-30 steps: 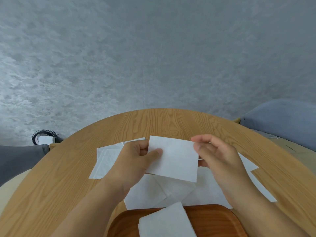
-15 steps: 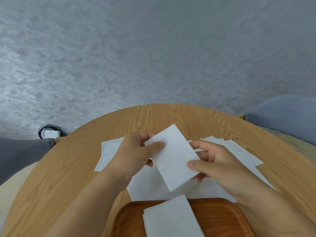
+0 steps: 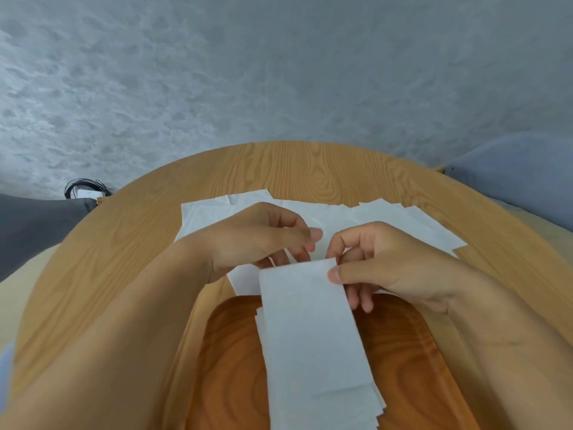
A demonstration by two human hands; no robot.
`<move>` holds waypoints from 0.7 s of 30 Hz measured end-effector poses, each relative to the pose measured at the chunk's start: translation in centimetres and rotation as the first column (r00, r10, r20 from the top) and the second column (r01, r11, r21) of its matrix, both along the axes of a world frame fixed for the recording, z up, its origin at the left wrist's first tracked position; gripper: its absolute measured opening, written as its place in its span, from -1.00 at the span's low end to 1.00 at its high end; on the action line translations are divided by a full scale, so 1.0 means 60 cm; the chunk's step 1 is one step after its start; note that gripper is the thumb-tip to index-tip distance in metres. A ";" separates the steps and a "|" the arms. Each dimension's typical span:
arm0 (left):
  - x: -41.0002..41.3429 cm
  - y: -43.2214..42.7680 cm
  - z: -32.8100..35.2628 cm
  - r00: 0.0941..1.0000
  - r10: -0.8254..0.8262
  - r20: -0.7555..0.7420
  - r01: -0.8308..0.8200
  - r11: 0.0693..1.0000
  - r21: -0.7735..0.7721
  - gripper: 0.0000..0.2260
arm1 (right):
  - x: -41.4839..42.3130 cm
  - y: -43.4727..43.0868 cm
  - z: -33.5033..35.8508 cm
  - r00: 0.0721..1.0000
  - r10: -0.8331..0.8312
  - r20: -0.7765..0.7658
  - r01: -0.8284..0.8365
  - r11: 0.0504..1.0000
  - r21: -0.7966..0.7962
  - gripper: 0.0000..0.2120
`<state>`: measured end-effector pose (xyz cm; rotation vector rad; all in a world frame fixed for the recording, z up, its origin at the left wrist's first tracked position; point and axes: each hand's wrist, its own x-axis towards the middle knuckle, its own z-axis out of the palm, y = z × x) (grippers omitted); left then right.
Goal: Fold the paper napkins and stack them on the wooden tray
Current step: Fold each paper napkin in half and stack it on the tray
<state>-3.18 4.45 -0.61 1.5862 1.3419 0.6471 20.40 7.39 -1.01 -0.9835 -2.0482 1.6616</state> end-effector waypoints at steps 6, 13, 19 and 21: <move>0.002 0.007 -0.005 0.988 0.154 -0.010 -0.153 0.988 0.031 -0.72 | -0.002 -0.001 -0.005 0.989 0.126 0.077 -0.126 0.992 -0.005 -0.93; 0.000 0.022 -0.024 0.936 0.351 -0.006 -0.340 0.911 0.233 -0.78 | 0.008 0.020 -0.011 0.979 -0.199 0.031 0.180 0.934 0.307 -0.92; -0.022 0.034 -0.052 0.812 0.503 -0.296 -0.359 0.831 0.426 -0.80 | 0.011 0.046 -0.044 0.872 -0.489 -0.003 0.398 0.707 0.584 -0.82; -0.023 0.034 -0.056 0.807 0.481 -0.342 -0.333 0.849 0.409 -0.75 | 0.013 0.047 -0.048 0.858 -0.501 0.115 0.322 0.698 0.639 -0.68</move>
